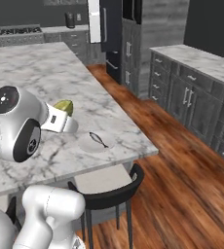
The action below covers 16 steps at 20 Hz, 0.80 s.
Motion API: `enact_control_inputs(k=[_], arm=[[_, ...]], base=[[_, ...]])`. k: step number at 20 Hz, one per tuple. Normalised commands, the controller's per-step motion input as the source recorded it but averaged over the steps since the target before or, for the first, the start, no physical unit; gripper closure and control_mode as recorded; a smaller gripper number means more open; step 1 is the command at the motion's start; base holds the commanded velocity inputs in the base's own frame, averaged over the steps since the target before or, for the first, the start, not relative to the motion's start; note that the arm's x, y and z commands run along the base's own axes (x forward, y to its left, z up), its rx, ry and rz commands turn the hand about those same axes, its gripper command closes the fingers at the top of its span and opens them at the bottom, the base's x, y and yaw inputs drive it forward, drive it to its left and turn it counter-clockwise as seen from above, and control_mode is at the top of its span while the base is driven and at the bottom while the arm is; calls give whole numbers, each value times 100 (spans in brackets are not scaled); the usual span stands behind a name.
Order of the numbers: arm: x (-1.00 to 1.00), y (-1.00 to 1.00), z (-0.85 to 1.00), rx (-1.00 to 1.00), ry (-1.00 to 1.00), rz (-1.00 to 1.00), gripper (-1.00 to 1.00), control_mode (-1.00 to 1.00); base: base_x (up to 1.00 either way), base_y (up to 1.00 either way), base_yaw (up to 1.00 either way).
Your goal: Take the lemon wedge from the fridge and place it on the plate with fish on the dining counter.
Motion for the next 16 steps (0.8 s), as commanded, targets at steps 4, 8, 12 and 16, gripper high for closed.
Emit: enact_control_inputs(k=[4,8,12,16], arm=[[0,0,0,0,0,0,100,100],[0,0,0,0,0,0,100,100],[0,0,0,0,0,0,100,100],[0,0,0,0,0,0,100,100]], base=[[25,0,2],[76,0,-1],[82,0,-1],[100,0,-1]])
